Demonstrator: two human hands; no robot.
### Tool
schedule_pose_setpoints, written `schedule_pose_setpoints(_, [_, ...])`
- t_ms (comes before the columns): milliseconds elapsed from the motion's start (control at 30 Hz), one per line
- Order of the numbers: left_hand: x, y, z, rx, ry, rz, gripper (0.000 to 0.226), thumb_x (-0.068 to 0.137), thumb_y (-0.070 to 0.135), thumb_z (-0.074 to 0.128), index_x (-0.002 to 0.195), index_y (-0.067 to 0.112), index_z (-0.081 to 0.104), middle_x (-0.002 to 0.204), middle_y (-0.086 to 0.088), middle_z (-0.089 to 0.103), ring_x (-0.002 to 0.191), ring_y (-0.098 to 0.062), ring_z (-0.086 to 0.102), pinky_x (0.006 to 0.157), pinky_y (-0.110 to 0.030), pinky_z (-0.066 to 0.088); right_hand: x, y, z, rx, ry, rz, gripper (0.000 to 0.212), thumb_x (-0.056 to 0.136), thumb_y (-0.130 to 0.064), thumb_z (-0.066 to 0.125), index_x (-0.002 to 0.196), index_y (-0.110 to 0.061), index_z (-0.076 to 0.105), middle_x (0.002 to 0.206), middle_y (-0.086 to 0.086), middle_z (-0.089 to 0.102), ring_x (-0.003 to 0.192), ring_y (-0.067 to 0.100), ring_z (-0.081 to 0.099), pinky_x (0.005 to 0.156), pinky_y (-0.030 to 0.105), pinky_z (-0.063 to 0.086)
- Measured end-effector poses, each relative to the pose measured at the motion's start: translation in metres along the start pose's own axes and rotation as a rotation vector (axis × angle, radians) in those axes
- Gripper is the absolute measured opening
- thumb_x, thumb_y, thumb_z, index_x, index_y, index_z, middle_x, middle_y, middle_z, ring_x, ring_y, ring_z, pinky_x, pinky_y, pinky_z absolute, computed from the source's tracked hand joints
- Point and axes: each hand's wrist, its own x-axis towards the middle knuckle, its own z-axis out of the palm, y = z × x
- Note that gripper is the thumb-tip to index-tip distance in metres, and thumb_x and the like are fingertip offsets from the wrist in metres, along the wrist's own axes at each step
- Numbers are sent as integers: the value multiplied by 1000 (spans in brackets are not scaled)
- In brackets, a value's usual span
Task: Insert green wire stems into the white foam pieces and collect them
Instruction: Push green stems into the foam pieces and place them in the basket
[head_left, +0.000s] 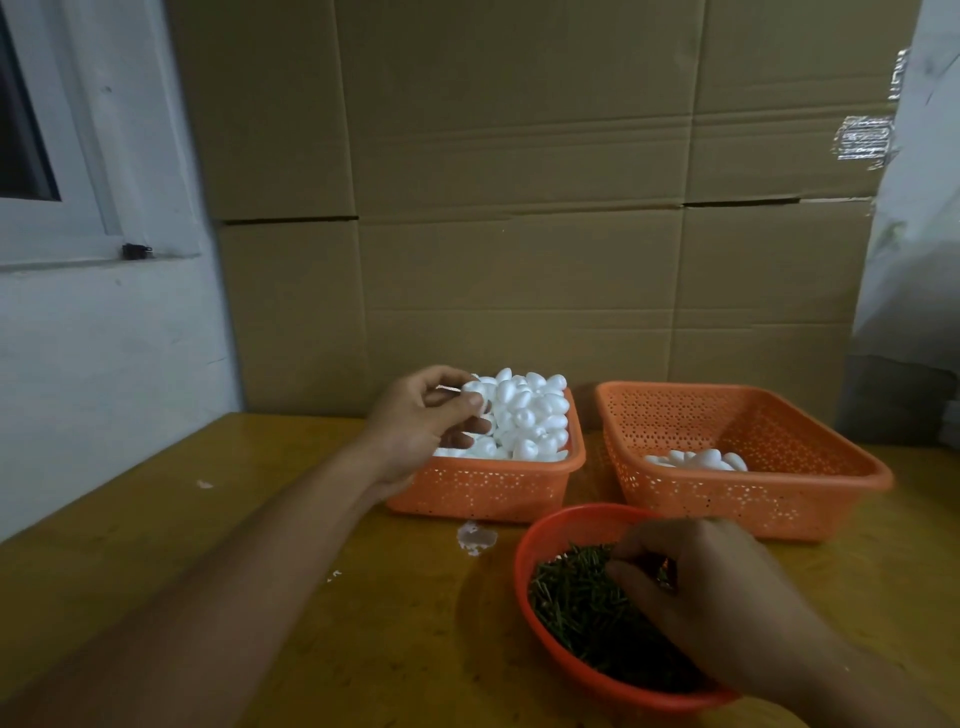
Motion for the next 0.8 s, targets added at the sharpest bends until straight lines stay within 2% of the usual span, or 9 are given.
schedule_pose_setpoints(133, [-32, 7, 27, -255, -32, 4, 19, 91, 0, 64, 108, 8, 65, 101, -21, 74, 82, -25, 73, 64, -26, 56, 0, 0, 0, -10, -5, -1, 11, 87, -51, 64, 89, -41, 68, 69, -22, 66, 66, 5, 62, 57, 28, 51])
schedule_pose_setpoints(267, [-54, 7, 42, -322, -80, -8, 26, 84, -1, 67, 109, 8, 68, 111, -30, 68, 91, -27, 71, 73, -28, 56, -1, -1, 1, -16, 2, 5, 12, 86, -52, 63, 90, -42, 68, 70, -21, 66, 65, 4, 61, 57, 26, 51])
schedule_pose_setpoints(367, [-65, 4, 49, -348, -143, -25, 29, 83, -6, 65, 106, 10, 72, 106, -19, 71, 95, -28, 66, 80, -33, 52, -1, -2, 0, -19, -5, 5, 13, 87, -52, 63, 90, -41, 68, 69, -21, 66, 68, 4, 61, 55, 24, 49])
schedule_pose_setpoints(467, [-73, 5, 52, -365, -188, -17, 34, 83, -16, 60, 100, 9, 74, 102, -11, 70, 91, -23, 64, 74, -28, 54, 0, -4, 0, -22, -22, 9, 14, 88, -52, 62, 90, -40, 69, 70, -22, 66, 68, 3, 61, 55, 21, 48])
schedule_pose_setpoints(567, [-80, 2, 52, -305, -215, -17, 44, 84, -22, 54, 94, 14, 77, 95, -9, 68, 77, -14, 60, 69, -23, 53, 0, -5, -1, -25, -49, 16, 15, 90, -52, 61, 93, -40, 69, 76, -20, 68, 66, 4, 61, 60, 26, 52])
schedule_pose_setpoints(700, [-85, -2, 54, -229, -205, -5, 36, 68, -7, 63, 91, 16, 77, 100, -10, 70, 77, -9, 58, 68, -22, 50, 0, -9, -3, -29, -64, 26, 14, 89, -51, 62, 92, -39, 69, 75, -21, 67, 66, 4, 61, 62, 30, 53])
schedule_pose_setpoints(800, [-87, -7, 58, -151, -228, 34, 30, 70, 4, 66, 93, 20, 76, 111, -20, 69, 87, -15, 59, 72, -25, 50, 0, -10, -5, -30, -96, 33, 13, 89, -49, 63, 94, -39, 70, 82, -21, 69, 73, 3, 63, 68, 30, 55])
